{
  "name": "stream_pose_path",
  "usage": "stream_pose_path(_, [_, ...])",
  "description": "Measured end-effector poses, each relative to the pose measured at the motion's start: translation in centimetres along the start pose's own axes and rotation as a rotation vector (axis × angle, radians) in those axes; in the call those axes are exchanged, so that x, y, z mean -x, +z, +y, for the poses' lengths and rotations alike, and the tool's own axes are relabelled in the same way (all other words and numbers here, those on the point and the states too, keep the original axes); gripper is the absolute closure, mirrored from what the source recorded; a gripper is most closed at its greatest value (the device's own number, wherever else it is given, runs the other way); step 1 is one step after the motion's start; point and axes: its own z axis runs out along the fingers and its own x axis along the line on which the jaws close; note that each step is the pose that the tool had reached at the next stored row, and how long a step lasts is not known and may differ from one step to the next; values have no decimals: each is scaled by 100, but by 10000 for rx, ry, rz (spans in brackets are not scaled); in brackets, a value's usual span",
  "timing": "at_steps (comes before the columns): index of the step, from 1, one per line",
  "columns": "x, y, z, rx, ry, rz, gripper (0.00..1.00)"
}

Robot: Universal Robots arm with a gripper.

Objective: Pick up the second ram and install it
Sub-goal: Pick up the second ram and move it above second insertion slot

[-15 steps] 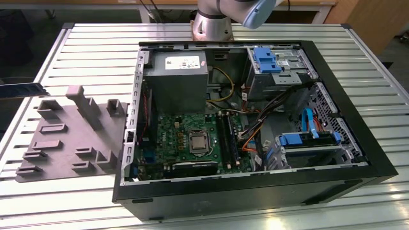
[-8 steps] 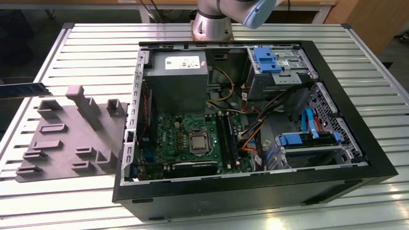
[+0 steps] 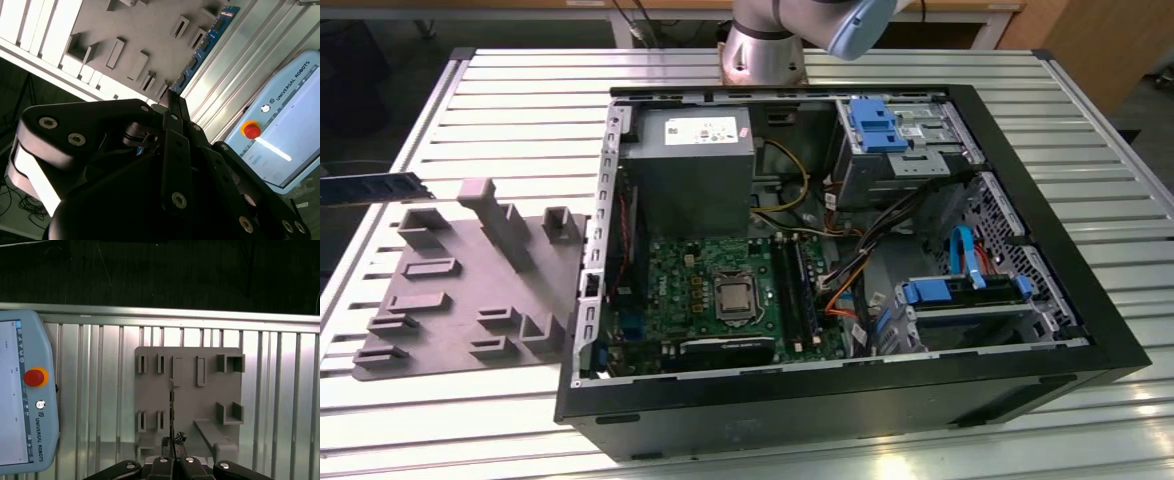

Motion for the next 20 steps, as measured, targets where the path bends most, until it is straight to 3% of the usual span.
stream_pose_path(10, [-1,1,-48,0,0,0,89])
stream_pose_path(11, [-3,4,-168,0,0,0,89])
stream_pose_path(20, [-4,5,-195,0,0,0,89])
